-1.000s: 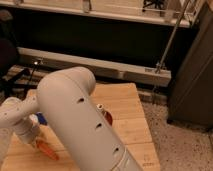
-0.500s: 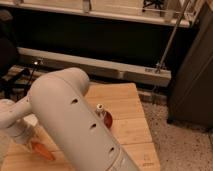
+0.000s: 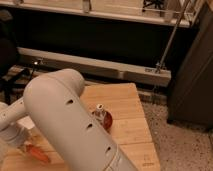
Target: Drag the pepper across the table
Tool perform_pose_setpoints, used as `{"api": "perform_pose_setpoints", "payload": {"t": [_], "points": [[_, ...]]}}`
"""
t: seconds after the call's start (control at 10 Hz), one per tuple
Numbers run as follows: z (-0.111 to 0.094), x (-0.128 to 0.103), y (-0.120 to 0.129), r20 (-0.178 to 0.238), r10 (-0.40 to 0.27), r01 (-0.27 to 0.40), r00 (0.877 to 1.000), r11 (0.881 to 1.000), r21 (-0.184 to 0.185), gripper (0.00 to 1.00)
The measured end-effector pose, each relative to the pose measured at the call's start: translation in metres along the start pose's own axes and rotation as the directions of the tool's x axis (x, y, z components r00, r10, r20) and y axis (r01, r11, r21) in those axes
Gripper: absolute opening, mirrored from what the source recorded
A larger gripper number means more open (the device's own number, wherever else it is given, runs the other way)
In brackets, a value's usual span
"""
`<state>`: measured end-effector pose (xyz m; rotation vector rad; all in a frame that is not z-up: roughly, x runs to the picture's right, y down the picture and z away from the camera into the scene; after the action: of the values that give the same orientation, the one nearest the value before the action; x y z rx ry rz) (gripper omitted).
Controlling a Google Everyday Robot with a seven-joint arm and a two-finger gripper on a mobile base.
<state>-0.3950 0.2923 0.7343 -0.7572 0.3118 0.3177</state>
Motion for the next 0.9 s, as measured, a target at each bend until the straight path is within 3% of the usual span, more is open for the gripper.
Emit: {"api": "perform_pose_setpoints", "payload": {"t": [0.9], "points": [[0.012, -0.023, 0.022, -0.02, -0.067, 0.066, 0.998, 0.997, -0.025, 0.02]]}}
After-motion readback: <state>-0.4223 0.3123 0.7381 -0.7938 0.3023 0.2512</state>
